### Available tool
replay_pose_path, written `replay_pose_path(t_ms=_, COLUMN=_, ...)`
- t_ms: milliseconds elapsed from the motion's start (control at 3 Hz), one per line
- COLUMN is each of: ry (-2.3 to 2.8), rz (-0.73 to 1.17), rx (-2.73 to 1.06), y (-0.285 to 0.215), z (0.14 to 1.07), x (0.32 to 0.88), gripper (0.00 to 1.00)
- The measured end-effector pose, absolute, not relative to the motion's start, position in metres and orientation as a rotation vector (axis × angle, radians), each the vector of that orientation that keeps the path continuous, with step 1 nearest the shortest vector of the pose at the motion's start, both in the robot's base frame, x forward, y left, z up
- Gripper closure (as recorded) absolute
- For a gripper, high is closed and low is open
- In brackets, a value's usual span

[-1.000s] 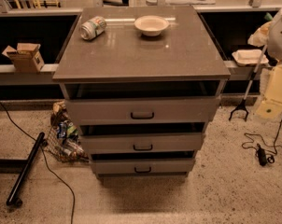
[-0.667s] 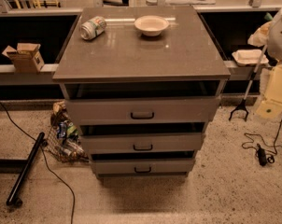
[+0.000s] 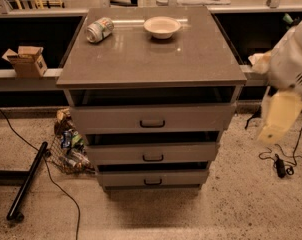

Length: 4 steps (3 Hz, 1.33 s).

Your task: Open bottom drawer

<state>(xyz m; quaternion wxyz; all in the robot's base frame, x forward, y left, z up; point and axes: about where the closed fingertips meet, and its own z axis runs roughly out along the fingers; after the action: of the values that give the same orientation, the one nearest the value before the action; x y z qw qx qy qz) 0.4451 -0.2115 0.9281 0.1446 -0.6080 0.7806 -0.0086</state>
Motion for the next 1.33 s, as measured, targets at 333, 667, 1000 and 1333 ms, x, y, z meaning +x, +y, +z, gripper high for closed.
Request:
replay_pose_path(t_ms=333, ry=2.259, rz=0.204, rx=-1.789, y=-0.187, z=0.802, x=0.45, gripper=0.0)
replay_pose_path(t_ms=667, ry=2.263, rz=0.367, rx=-1.738, y=-0.164, z=0.718, x=0.445, gripper=0.0)
replay_pose_path(t_ms=1000, ry=2.263, rz=0.367, rx=-1.738, y=-0.164, z=0.719, x=0.445, gripper=0.0)
replay_pose_path(t_ms=1333, ry=2.259, rz=0.354, rx=-1.776, y=-0.163, z=0.699, x=0.454, gripper=0.0)
